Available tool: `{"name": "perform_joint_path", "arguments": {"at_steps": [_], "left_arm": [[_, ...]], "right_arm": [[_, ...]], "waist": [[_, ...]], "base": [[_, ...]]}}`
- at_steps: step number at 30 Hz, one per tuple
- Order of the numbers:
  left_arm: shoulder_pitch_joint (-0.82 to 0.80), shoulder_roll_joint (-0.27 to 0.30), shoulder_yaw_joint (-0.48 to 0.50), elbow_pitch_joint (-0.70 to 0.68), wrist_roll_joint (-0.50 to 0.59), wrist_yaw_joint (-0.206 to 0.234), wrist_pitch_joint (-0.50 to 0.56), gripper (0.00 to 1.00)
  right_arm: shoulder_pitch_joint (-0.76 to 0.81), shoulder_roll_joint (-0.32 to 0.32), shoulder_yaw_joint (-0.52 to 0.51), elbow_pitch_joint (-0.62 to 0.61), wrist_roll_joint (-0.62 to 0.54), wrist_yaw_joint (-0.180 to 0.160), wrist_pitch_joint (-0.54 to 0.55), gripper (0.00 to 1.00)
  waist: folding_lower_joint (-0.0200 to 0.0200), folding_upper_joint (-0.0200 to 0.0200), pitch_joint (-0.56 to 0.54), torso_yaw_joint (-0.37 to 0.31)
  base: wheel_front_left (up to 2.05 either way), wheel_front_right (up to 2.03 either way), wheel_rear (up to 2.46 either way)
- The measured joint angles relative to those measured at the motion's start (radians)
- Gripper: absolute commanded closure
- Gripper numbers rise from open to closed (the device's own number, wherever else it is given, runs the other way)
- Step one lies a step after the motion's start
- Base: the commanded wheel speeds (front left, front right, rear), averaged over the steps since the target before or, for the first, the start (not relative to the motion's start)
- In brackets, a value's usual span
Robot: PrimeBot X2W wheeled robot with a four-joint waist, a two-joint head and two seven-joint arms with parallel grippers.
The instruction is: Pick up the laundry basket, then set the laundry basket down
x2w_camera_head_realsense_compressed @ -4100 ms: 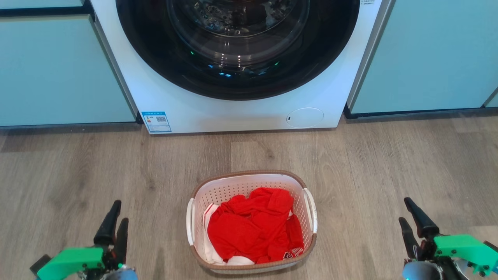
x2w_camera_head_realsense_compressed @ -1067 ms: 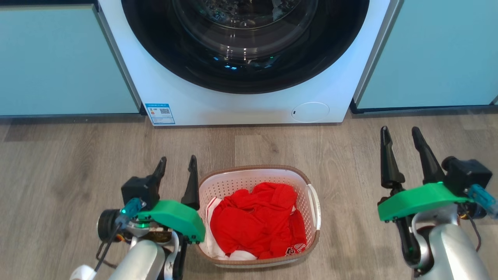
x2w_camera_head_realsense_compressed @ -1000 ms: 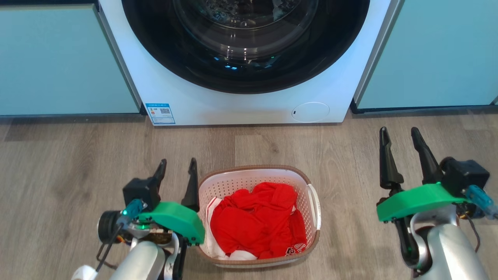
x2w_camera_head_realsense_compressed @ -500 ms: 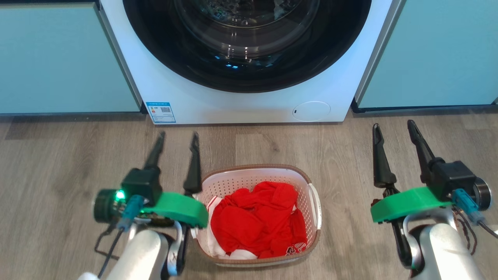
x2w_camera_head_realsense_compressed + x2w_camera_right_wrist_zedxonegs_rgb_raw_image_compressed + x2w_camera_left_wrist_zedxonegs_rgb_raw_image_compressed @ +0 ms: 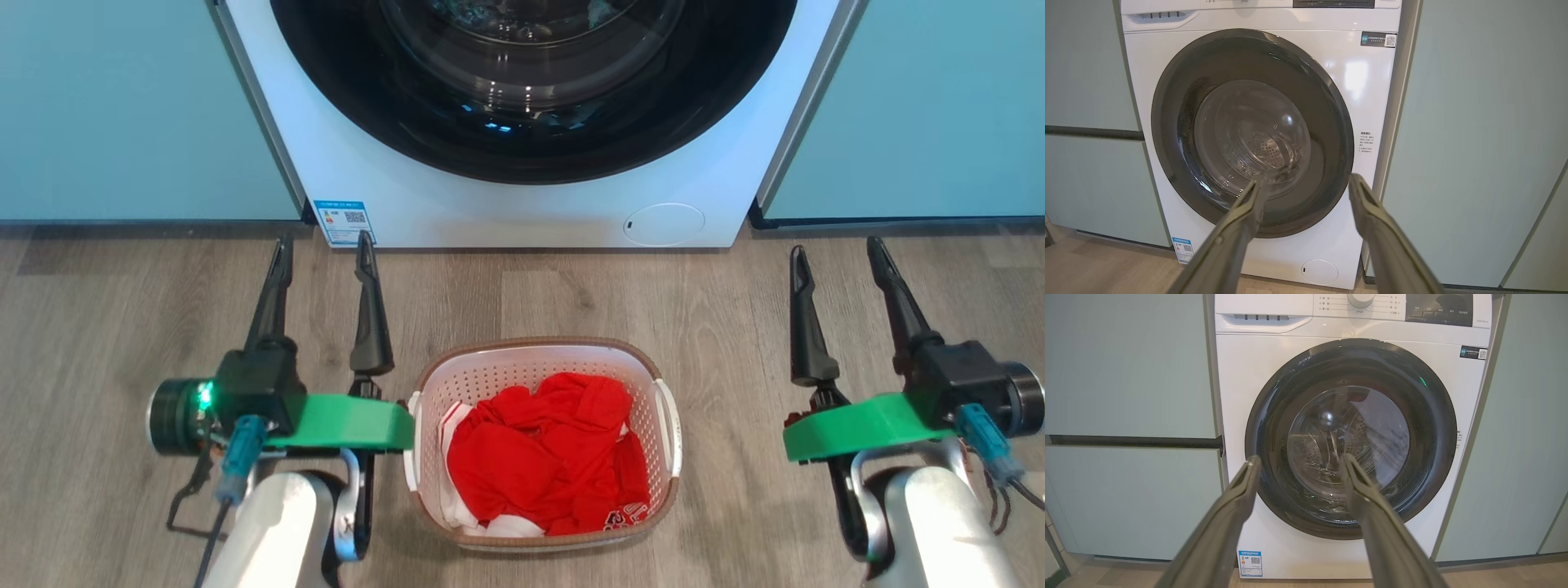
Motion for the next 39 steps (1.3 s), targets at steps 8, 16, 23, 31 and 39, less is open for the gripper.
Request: {"name": "perform_joint_path", "arguments": {"at_steps": [8,16,23,31,39], "left_arm": [[0.033,-0.001,0.001,0.095,-0.063,-0.044,-0.007,0.00],[0.039,-0.001,0.013,0.190,-0.100,-0.106,-0.007,0.00],[0.034,-0.002,0.033,0.206,-0.143,-0.119,-0.007,0.00],[0.033,-0.002,0.048,0.210,-0.108,-0.123,-0.007,0.00],[0.033,-0.003,0.048,0.210,-0.098,-0.123,-0.007,0.00]], "right_arm": [[0.002,0.000,-0.022,0.051,0.026,0.000,-0.002,0.00],[0.005,0.001,-0.027,0.106,0.091,0.000,-0.007,0.00],[0.003,0.001,-0.025,0.114,0.076,0.000,-0.007,0.00],[0.003,0.001,-0.022,0.123,0.058,0.000,-0.007,0.00],[0.002,0.001,-0.017,0.123,0.051,0.000,-0.007,0.00]], "waist": [[0.0000,0.0000,-0.008,-0.002],[0.0000,0.0000,-0.005,-0.017],[0.0000,0.0000,0.013,-0.026],[0.0000,0.0000,0.018,-0.022],[0.0000,0.0000,0.023,-0.023]], "base": [[0.00,0.00,0.00],[0.00,0.00,0.00],[0.00,0.00,0.00],[0.00,0.00,0.00],[0.00,0.00,0.00]]}}
